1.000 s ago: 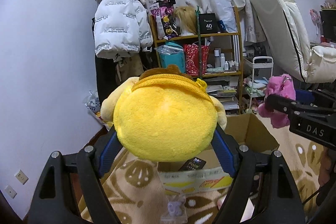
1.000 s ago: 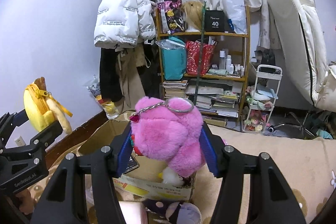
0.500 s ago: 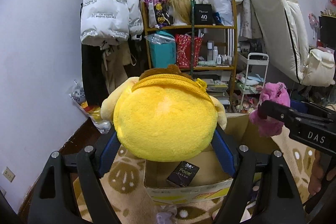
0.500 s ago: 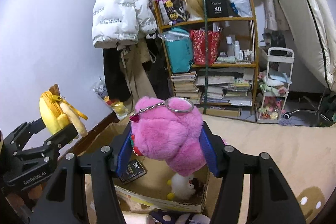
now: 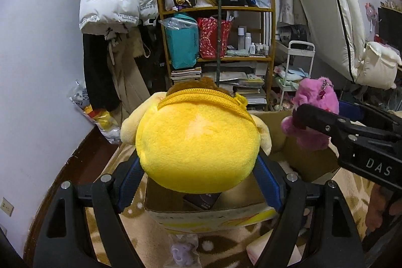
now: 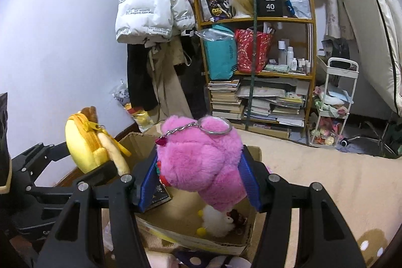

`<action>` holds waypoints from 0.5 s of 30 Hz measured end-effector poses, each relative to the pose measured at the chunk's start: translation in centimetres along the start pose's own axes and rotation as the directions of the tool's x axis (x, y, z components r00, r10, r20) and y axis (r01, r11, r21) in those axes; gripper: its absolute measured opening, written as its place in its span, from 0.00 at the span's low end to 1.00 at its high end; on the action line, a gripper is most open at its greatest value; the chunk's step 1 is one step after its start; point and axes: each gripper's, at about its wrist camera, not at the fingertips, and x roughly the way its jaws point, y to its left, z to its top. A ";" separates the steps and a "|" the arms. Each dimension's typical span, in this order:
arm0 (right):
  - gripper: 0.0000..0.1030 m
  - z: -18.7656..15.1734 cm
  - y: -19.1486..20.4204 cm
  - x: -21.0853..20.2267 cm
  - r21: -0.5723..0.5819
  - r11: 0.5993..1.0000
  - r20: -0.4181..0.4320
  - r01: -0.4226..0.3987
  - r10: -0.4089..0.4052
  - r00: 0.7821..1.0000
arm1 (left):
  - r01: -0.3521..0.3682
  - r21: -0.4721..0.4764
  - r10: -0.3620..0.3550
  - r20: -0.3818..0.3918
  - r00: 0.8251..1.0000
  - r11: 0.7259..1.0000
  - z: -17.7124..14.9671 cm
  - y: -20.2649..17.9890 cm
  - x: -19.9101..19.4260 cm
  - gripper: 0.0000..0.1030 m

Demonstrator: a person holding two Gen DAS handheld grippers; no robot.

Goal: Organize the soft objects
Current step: 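Lift both plush toys and carry them over the open box, then open both tools to drop the yellow pouch and pink bear into the box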

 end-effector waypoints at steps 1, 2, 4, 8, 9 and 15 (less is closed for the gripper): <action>0.61 -0.1 0.1 0.0 -0.005 1.000 -0.001 -0.005 0.005 1.000 | -0.004 0.005 0.004 -0.006 1.000 1.000 -0.1 -0.1 0.2 0.78; 0.61 -0.1 0.2 0.2 -0.012 1.000 -0.004 -0.011 0.011 1.000 | -0.002 0.006 0.002 -0.011 1.000 1.000 -0.1 -0.1 0.3 0.78; 0.61 -0.3 0.4 0.3 -0.021 1.000 -0.016 -0.012 0.011 1.000 | 0.008 0.000 -0.008 -0.021 1.000 1.000 -0.2 -0.1 0.5 0.79; 0.61 -0.7 0.3 0.8 -0.028 1.000 -0.036 0.010 -0.011 0.999 | 0.016 0.010 -0.015 -0.026 1.000 1.000 -0.4 -0.5 0.5 0.80; 0.61 -0.8 0.3 0.8 -0.028 1.000 -0.036 0.010 -0.011 0.999 | 0.017 0.011 -0.017 -0.027 0.999 1.000 -0.4 -0.6 0.6 0.80; 0.62 -0.7 0.0 0.7 -0.014 1.000 -0.040 -0.002 0.001 0.999 | 0.031 0.006 -0.030 -0.051 0.998 1.000 -0.7 -0.7 1.0 0.80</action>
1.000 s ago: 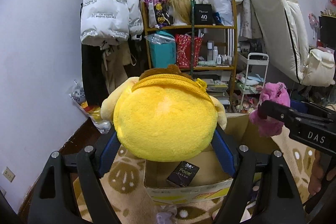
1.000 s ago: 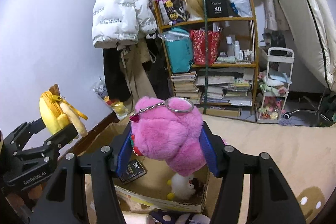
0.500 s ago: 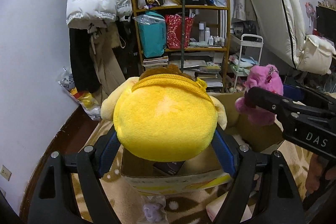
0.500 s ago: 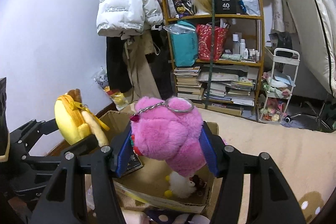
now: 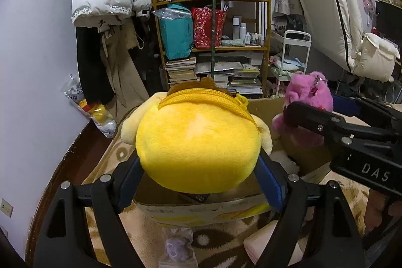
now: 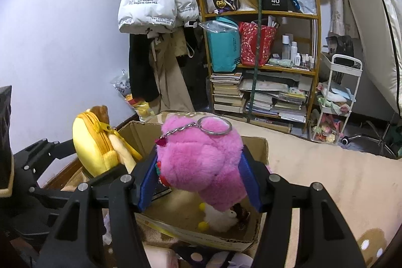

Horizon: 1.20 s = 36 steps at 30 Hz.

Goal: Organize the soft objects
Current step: 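Open both tools to drop the yellow pouch and pink bear into the box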

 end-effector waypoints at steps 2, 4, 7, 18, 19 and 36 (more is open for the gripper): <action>0.62 0.0 0.0 0.0 0.002 1.000 0.002 0.000 0.000 1.000 | 0.004 -0.003 -0.004 -0.006 1.000 1.000 -0.1 -0.1 0.0 0.80; 0.62 0.0 -0.1 0.1 0.002 1.000 0.000 -0.001 0.001 1.000 | 0.005 -0.002 -0.005 -0.006 1.000 1.000 -0.1 -0.1 0.0 0.81; 0.62 0.0 -0.1 0.0 0.004 1.000 0.000 -0.002 0.002 1.000 | 0.005 0.002 -0.005 -0.009 1.000 1.000 -0.1 -0.1 0.1 0.82; 0.69 -0.6 -0.1 0.5 0.055 0.997 -0.022 -0.053 0.054 0.998 | 0.015 0.003 -0.015 0.001 1.000 1.000 -0.3 -0.3 -0.2 0.91; 0.70 -0.6 -0.1 0.5 0.057 0.997 -0.023 -0.052 0.053 0.998 | 0.015 0.003 -0.015 0.002 1.000 1.000 -0.2 -0.3 -0.2 0.92; 0.99 -0.2 -1.3 -1.2 0.127 0.992 -0.028 -0.018 0.021 0.999 | -0.005 -0.060 0.000 -0.072 0.997 0.998 -1.0 0.5 -1.3 0.98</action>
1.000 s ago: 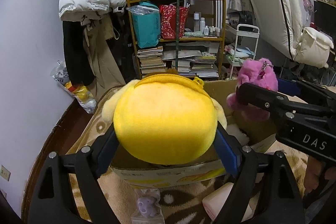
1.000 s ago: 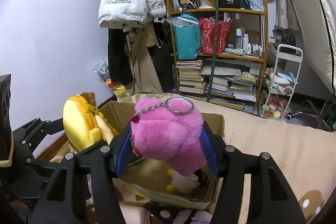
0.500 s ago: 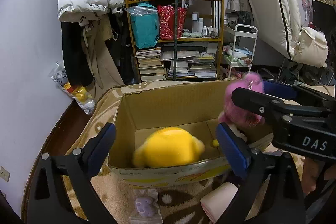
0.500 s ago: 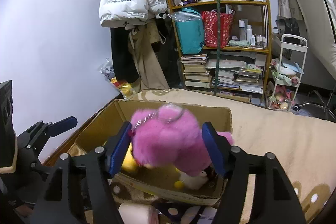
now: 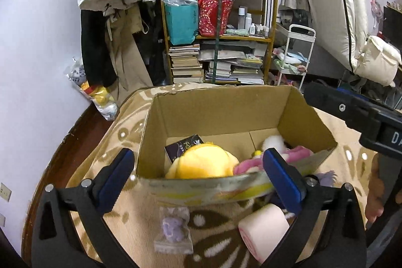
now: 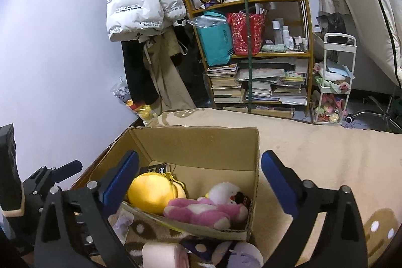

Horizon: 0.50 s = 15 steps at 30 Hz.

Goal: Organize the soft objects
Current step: 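Open both tools to drop the yellow pouch and pink bear into the box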

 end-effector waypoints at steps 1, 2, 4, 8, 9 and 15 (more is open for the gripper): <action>0.99 0.1 0.1 -0.2 -0.003 1.000 -0.002 0.004 -0.004 1.000 | -0.010 -0.004 0.010 -0.002 1.000 1.000 -0.1 0.0 -0.5 0.98; 0.99 0.1 0.1 -0.5 -0.005 1.000 -0.001 0.006 -0.006 1.000 | -0.015 -0.006 0.015 -0.005 1.000 1.000 -0.2 0.0 -0.8 0.98; 0.99 0.2 0.1 -1.3 -0.007 1.000 -0.001 0.007 -0.007 1.000 | -0.031 -0.012 0.031 -0.021 0.999 0.999 -0.3 -0.1 -1.6 0.98; 0.99 0.3 0.1 -3.0 -0.018 1.000 -0.014 0.015 -0.015 1.000 | -0.066 -0.013 0.065 -0.055 0.996 0.998 -0.8 -0.2 -2.8 0.98; 0.99 0.5 0.1 -3.5 -0.026 0.999 -0.020 0.018 -0.019 1.000 | -0.070 -0.010 0.069 -0.068 0.995 0.997 -0.9 -0.4 -3.1 0.98; 0.99 1.3 0.6 -5.9 -0.111 0.993 -0.035 0.048 -0.052 0.998 | -0.086 0.014 0.087 -0.097 0.991 0.996 -1.6 -1.1 -4.4 0.98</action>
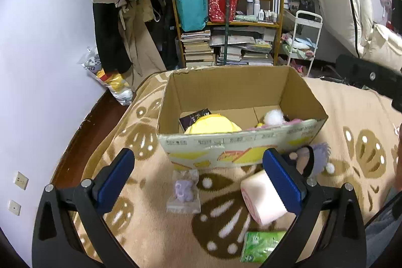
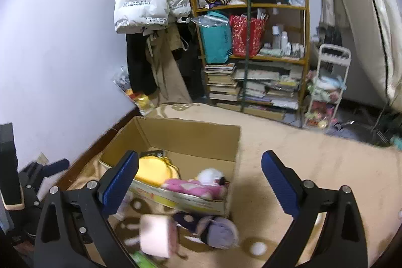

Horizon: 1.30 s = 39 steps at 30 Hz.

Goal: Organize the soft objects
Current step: 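Open both tools to drop the yellow pouch and pink bear into the box, then lower the left tool onto the green tissue pack while the right tool lowers onto the white-haired doll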

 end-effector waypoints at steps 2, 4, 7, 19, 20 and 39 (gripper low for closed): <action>0.99 0.1 0.0 -0.4 -0.016 1.000 -0.009 -0.007 0.007 1.000 | 0.017 -0.013 -0.017 -0.021 1.000 1.000 -0.2 -0.1 -0.3 0.98; 0.99 -0.1 -0.1 -0.8 -0.023 1.000 -0.025 -0.020 0.020 1.000 | 0.024 -0.015 -0.025 -0.033 0.999 1.000 -0.5 -0.5 -0.8 0.98; 0.99 -0.6 -0.4 -0.9 -0.031 0.999 -0.054 -0.027 0.025 0.998 | 0.028 0.001 -0.028 -0.047 0.999 1.000 -1.0 -1.1 -1.3 0.98; 0.99 -3.3 -3.3 -0.3 0.020 1.000 -0.149 0.007 -0.004 0.989 | 0.064 0.084 -0.049 -0.172 0.984 0.994 -5.3 -4.5 -1.0 0.98; 0.99 -3.5 -3.5 -0.2 0.025 1.000 -0.163 0.006 -0.002 0.987 | 0.068 0.084 -0.052 -0.186 0.981 0.994 -5.6 -4.7 -0.7 0.98; 0.99 -6.7 -4.7 3.3 0.084 0.996 -0.330 0.010 0.019 0.944 | 0.173 0.090 -0.134 -0.332 0.934 0.981 -8.4 -6.7 2.3 0.98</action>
